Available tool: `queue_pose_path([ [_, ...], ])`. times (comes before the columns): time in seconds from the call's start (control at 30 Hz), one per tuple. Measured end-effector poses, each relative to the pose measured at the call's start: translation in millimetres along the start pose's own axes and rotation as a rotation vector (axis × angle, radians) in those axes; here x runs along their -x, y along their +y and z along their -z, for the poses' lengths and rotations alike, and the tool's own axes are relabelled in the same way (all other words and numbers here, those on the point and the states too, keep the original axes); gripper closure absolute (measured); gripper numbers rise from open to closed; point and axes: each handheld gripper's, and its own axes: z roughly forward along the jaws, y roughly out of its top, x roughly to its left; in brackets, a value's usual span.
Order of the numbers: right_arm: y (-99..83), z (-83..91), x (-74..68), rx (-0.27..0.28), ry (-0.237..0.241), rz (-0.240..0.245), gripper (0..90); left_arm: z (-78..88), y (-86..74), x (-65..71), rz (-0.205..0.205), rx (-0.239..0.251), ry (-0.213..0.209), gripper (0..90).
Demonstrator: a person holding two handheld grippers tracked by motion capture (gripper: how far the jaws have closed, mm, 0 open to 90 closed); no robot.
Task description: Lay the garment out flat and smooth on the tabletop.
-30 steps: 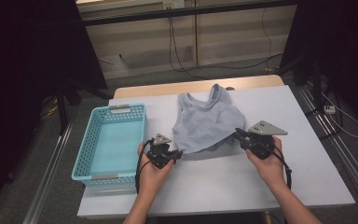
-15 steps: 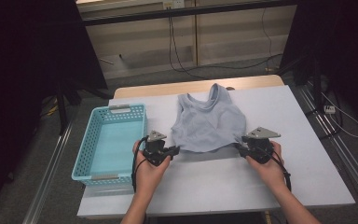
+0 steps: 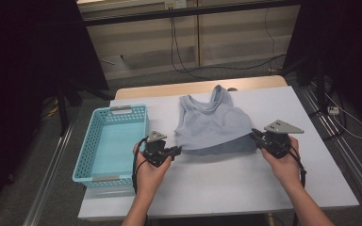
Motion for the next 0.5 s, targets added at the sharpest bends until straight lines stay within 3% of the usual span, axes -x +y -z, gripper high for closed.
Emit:
queue_pose_path([
  [0.13, -8.1, -5.0, 0.7, -0.037, 0.012, -0.003, 82.9, -1.0, -0.1, -0.2, 0.002, -0.001, -0.003, 86.1],
  [0.33, -9.7, -4.2, 2.3, -0.037, 0.009, -0.001, 80.8, -1.0, 0.7, 0.0, 0.003, 0.001, -0.008, 86.1],
  [0.5, -12.2, -4.8, 2.4, -0.056, 0.005, 0.001, 73.0, -0.9, 1.2, -0.6, 0.005, 0.005, -0.007, 86.1],
])
